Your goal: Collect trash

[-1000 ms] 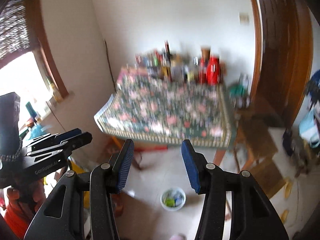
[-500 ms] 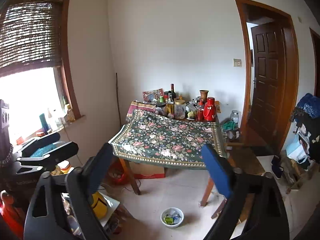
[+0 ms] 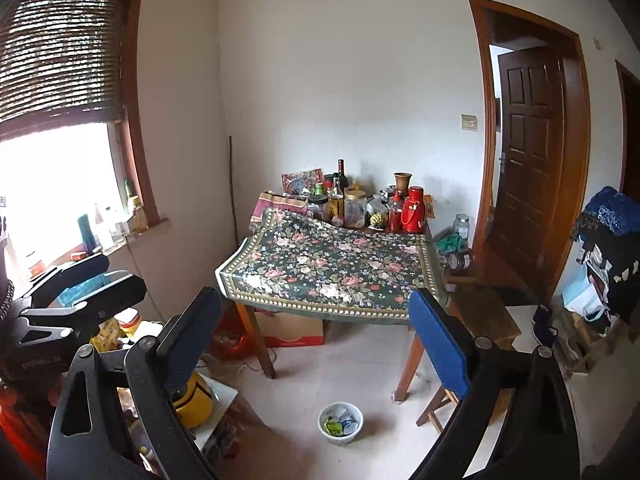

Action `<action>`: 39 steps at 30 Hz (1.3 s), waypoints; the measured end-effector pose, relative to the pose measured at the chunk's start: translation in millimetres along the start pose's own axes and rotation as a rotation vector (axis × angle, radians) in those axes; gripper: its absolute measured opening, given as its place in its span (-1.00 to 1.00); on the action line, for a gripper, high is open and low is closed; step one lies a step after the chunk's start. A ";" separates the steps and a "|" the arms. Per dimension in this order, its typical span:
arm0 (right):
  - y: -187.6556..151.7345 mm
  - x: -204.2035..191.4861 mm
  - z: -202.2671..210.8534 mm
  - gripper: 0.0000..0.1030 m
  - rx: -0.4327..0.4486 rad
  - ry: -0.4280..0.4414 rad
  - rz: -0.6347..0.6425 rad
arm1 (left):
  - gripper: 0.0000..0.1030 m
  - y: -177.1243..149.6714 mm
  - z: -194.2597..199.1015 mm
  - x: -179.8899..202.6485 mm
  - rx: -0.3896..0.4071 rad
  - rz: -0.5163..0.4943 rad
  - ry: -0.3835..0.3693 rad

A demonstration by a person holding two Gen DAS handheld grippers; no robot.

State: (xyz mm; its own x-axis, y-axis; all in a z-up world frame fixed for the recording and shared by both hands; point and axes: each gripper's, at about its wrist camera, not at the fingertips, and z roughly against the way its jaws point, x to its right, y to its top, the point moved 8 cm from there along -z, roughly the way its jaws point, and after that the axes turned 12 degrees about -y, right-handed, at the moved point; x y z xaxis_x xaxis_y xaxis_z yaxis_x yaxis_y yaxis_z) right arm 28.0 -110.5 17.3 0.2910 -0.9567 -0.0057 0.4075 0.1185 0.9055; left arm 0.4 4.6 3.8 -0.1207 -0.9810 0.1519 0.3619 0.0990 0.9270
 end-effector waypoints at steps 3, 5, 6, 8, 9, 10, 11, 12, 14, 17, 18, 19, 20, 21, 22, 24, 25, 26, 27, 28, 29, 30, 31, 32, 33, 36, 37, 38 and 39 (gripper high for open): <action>-4.9 -1.7 0.8 0.82 -0.014 -0.005 0.004 | 0.85 -1.9 -1.4 0.4 -0.004 0.009 -0.006; -5.3 -1.2 0.0 0.82 -0.022 -0.005 0.007 | 0.85 -3.3 -2.6 -0.8 -0.008 0.013 -0.006; -8.2 -2.2 1.3 0.82 -0.023 -0.006 0.009 | 0.85 -3.4 -3.5 -0.9 -0.010 0.015 -0.007; -9.8 -2.3 -0.2 0.82 -0.031 -0.009 0.017 | 0.85 -5.4 -4.1 -0.7 -0.015 0.018 -0.011; -10.8 -2.2 -0.6 0.82 -0.035 -0.010 0.020 | 0.85 -5.8 -5.3 -0.6 -0.018 0.018 -0.012; -10.7 -2.1 -1.3 0.82 -0.038 -0.011 0.021 | 0.85 -6.4 -5.7 -0.6 -0.019 0.018 -0.013; -10.3 -2.1 -1.7 0.82 -0.041 -0.010 0.020 | 0.85 -8.3 -4.4 -1.0 -0.020 0.018 -0.013; -11.5 -2.8 -2.2 0.82 -0.043 -0.009 0.020 | 0.85 -8.4 -5.2 -1.1 -0.021 0.019 -0.013; -11.7 -3.4 -2.1 0.82 -0.048 -0.009 0.018 | 0.85 -9.1 -4.7 -0.3 -0.022 0.020 -0.017; -11.3 -4.6 -1.3 0.82 -0.050 -0.010 0.019 | 0.85 -8.5 -6.2 0.0 -0.025 0.020 -0.022; -10.5 -4.4 -0.6 0.82 -0.051 -0.012 0.019 | 0.85 -8.4 -6.3 0.4 -0.026 0.019 -0.023; -11.3 -5.2 -0.7 0.82 -0.053 -0.012 0.019 | 0.85 -8.3 -6.5 0.6 -0.026 0.019 -0.023; -11.6 -5.6 -0.7 0.82 -0.054 -0.011 0.018 | 0.85 -7.8 -7.2 0.2 -0.027 0.019 -0.022; -11.7 -6.2 -0.3 0.82 -0.055 -0.010 0.017 | 0.85 -7.7 -7.2 0.3 -0.027 0.020 -0.023; -11.2 -6.5 0.3 0.82 -0.056 -0.009 0.017 | 0.85 -7.5 -7.3 0.5 -0.028 0.021 -0.025; -10.3 -6.8 0.5 0.82 -0.059 -0.010 0.018 | 0.85 -7.9 -8.0 1.0 -0.029 0.022 -0.026; -9.9 -7.9 0.6 0.82 -0.060 -0.010 0.017 | 0.85 -8.1 -8.3 1.0 -0.031 0.022 -0.026; -9.4 -8.6 0.0 0.82 -0.061 -0.010 0.017 | 0.85 -8.8 -8.6 0.7 -0.032 0.022 -0.026; -9.3 -9.1 -1.0 0.82 -0.062 -0.009 0.017 | 0.85 -8.9 -8.6 0.8 -0.032 0.022 -0.026; -8.4 -9.3 0.1 0.82 -0.062 -0.008 0.017 | 0.85 -8.7 -8.5 0.8 -0.033 0.022 -0.026; -8.1 -9.7 0.1 0.82 -0.062 -0.008 0.018 | 0.85 -8.8 -8.6 0.6 -0.033 0.022 -0.027; -8.8 -10.8 -0.2 0.82 -0.062 -0.009 0.019 | 0.85 -8.6 -8.5 0.9 -0.032 0.022 -0.028; -8.4 -10.9 0.6 0.82 -0.061 -0.009 0.019 | 0.85 -8.4 -8.5 1.4 -0.031 0.021 -0.030; -8.9 -11.6 0.6 0.82 -0.061 -0.010 0.020 | 0.85 -8.8 -8.9 1.1 -0.032 0.020 -0.031; -8.3 -11.5 1.5 0.82 -0.060 -0.010 0.019 | 0.85 -8.9 -9.1 1.6 -0.032 0.020 -0.033; -8.1 -11.9 1.3 0.82 -0.067 -0.008 0.016 | 0.85 -10.0 -9.2 3.5 -0.031 0.017 -0.038; -8.0 -12.4 0.5 0.82 -0.068 -0.008 0.015 | 0.85 -10.1 -9.2 3.7 -0.031 0.017 -0.039; -7.9 -13.0 0.4 0.82 -0.068 -0.008 0.015 | 0.85 -10.2 -9.0 4.4 -0.030 0.016 -0.040; -7.1 -13.1 1.4 0.82 -0.068 -0.008 0.016 | 0.85 -10.4 -9.0 4.9 -0.030 0.017 -0.041</action>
State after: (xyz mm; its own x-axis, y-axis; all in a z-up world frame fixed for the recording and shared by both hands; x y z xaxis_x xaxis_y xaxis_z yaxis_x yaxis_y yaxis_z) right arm 20.1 -99.1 11.5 0.2907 -0.9567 0.0123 0.4611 0.1514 0.8743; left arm 4.3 -2.7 -8.2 -0.1522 -0.9714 0.1821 0.3916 0.1099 0.9136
